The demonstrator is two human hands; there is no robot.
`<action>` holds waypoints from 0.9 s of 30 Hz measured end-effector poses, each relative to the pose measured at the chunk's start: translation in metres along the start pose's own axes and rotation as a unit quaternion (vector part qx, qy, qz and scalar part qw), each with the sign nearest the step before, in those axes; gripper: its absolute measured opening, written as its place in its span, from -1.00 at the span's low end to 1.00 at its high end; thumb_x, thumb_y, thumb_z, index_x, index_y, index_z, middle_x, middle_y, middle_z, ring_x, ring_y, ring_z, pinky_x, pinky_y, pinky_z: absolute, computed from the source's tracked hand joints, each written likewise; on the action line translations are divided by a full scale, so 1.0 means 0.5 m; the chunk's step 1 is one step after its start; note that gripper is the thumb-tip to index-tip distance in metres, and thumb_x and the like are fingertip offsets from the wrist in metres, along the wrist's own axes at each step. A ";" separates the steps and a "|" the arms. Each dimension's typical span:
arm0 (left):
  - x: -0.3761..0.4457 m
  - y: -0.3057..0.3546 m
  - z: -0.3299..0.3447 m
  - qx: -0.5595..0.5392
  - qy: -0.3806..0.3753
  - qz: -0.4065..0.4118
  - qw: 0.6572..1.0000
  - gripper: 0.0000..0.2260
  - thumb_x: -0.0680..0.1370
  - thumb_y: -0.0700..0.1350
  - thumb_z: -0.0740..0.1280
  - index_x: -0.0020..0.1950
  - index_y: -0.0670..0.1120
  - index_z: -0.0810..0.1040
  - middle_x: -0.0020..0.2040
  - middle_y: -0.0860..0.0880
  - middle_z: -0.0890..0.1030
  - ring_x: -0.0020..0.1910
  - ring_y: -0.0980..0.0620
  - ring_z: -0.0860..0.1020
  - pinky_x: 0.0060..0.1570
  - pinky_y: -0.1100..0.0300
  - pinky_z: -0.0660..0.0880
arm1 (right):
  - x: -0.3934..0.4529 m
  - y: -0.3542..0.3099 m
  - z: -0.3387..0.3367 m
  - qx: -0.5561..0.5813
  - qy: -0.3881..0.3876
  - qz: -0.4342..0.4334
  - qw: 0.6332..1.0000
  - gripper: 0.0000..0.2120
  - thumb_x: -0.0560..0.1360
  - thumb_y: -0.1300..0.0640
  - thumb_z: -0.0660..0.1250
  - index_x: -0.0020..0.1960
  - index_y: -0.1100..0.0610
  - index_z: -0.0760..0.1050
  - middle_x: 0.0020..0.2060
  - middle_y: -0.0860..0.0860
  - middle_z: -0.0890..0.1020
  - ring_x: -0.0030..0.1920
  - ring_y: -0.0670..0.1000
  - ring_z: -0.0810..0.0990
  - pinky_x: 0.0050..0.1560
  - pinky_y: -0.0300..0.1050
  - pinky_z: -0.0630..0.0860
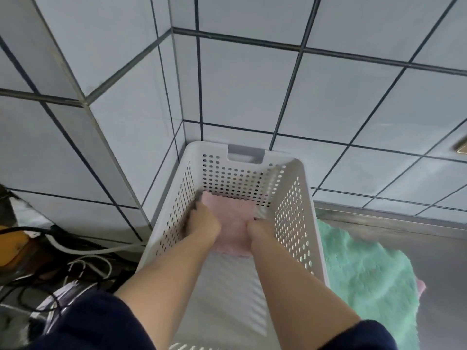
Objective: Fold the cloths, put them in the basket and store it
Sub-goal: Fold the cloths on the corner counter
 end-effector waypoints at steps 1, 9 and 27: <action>0.002 -0.003 0.004 -0.001 0.006 0.005 1.000 -0.32 0.49 -0.26 0.20 0.54 0.05 -0.01 0.32 -0.12 0.45 0.15 -0.14 0.53 0.11 -0.08 0.53 | 0.006 0.001 0.006 -0.009 -0.001 -0.007 1.000 -0.66 0.58 0.24 0.11 0.32 0.29 0.40 0.29 0.17 0.48 0.29 0.16 0.44 0.21 -0.12 0.37; -0.001 -0.001 0.025 0.051 -0.011 0.013 0.999 -0.28 0.56 -0.16 0.25 0.53 -0.12 -0.18 0.51 -0.16 0.12 0.44 -0.15 0.23 0.36 -0.11 0.29 | 0.030 0.015 0.032 0.011 -0.007 -0.036 0.999 -0.78 0.52 0.23 0.14 -0.05 0.15 0.57 -0.09 0.13 0.60 -0.19 0.08 0.47 -0.18 -0.17 0.36; 0.023 -0.034 0.066 0.329 0.067 0.306 0.891 -0.36 0.48 0.01 0.34 0.45 -0.27 0.25 0.47 -0.19 0.28 0.49 -0.10 0.19 0.44 0.03 0.00 | 0.012 0.025 0.100 -0.408 0.028 -0.367 0.835 -0.46 0.56 0.00 -0.21 0.53 0.04 -0.04 0.54 -0.06 -0.11 0.51 -0.06 -0.27 0.48 0.10 -0.24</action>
Point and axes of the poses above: each hand's wrist, its own x-axis towards the middle knuckle, its own z-axis out of the palm, y = z × x, the point moved 3 cm from there along x, towards the middle knuckle
